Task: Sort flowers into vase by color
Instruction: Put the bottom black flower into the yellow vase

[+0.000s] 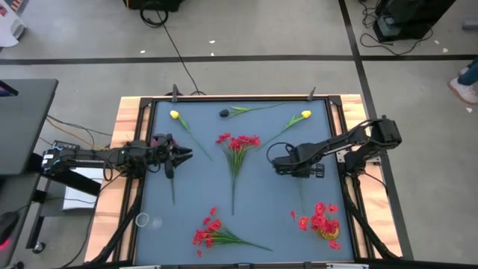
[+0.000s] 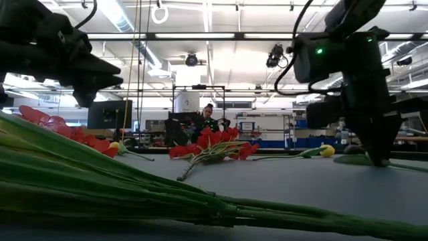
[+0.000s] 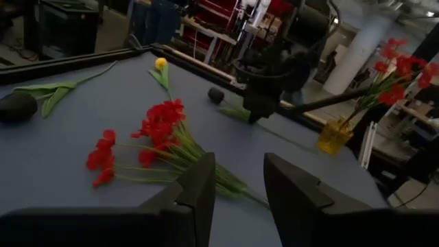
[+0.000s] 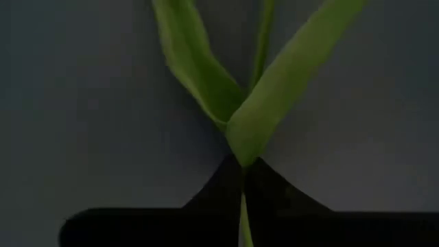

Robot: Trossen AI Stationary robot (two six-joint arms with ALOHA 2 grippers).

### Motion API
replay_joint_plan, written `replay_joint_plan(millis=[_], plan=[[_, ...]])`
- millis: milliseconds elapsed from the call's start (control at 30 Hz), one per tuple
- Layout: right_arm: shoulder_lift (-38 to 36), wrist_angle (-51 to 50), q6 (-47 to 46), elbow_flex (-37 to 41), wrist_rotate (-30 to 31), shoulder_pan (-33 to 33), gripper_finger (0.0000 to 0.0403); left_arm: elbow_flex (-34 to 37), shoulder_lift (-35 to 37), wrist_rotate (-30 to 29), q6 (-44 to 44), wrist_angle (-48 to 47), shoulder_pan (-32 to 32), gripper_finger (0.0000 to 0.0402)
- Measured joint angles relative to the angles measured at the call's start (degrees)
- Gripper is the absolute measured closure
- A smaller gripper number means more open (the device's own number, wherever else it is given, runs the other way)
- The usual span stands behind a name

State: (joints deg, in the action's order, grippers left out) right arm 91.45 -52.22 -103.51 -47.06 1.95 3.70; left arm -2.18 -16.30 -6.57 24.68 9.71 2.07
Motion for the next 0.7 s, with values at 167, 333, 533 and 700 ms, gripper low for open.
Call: replay_joint_plan(millis=[167,333,533,700], plan=[[-6.24,2.99,2.57,-3.25,12.7,0.85,0.0384,-3.54,-3.22,4.44,0.28,-0.46,0.02,0.0262],[-12.09,15.29,14.32,-4.6,25.03,1.97,0.0395,-7.56,-10.43,5.86,0.13,-0.56,0.02,0.0226],[-16.89,35.53,39.53,-4.54,29.11,1.93,0.0394,-15.4,-22.36,6.33,-0.92,-0.52,1.11,0.0187],[-18.04,52.15,60.3,-4.56,22.66,0.67,0.0394,-24.31,-35.14,13.07,-5.84,1.77,3.8,0.0177]])
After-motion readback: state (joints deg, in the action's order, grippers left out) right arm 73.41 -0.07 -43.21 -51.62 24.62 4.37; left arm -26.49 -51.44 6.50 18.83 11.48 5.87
